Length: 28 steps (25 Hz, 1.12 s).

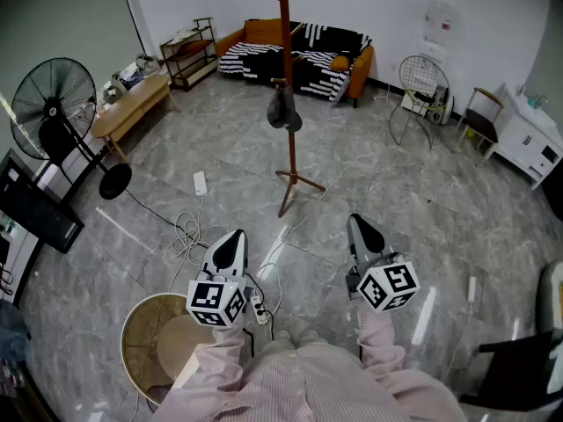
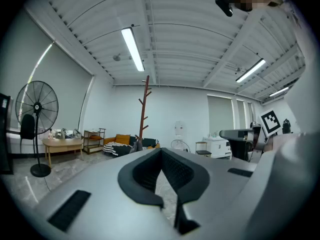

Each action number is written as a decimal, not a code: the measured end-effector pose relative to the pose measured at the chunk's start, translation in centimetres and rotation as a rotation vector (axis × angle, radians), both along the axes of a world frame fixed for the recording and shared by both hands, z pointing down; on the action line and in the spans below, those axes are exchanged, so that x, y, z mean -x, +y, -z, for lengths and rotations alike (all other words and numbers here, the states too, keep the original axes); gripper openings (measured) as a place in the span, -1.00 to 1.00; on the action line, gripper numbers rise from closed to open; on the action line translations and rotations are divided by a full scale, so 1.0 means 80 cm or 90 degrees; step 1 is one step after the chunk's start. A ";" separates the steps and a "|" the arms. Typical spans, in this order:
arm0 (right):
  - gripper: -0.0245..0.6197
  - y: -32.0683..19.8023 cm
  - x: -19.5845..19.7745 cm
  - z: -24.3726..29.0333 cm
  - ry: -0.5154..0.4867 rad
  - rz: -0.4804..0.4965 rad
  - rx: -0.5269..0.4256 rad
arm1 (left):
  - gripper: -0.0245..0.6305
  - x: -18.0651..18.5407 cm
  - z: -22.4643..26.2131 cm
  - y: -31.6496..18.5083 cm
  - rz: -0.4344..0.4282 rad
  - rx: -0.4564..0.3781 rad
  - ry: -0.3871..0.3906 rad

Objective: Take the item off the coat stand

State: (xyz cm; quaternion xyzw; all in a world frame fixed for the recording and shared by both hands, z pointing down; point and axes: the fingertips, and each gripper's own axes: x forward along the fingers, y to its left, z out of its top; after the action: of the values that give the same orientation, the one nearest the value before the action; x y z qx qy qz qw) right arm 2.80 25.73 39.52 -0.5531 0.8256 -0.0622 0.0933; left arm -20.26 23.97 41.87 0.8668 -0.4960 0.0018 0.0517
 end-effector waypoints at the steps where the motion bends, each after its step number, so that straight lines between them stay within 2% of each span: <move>1: -0.91 0.000 -0.002 -0.001 0.001 0.000 0.001 | -0.92 -0.002 0.000 0.000 0.000 0.001 0.000; 6: -0.91 0.002 -0.006 -0.001 0.004 0.003 0.006 | -0.92 -0.008 0.002 0.003 0.002 0.005 0.005; 12: -0.91 0.002 -0.015 -0.001 0.019 0.000 -0.003 | -0.92 -0.021 0.005 0.006 -0.001 0.004 0.041; 28: -0.91 -0.010 -0.044 -0.003 0.027 0.030 -0.022 | -0.92 -0.073 0.007 -0.002 -0.005 -0.001 0.032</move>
State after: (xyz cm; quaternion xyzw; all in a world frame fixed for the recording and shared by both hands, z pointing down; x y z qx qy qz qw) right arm 6.32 24.93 39.75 -0.5333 0.8409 -0.0383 0.0835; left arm -14.43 23.82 41.30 0.8686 -0.4911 -0.0202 0.0632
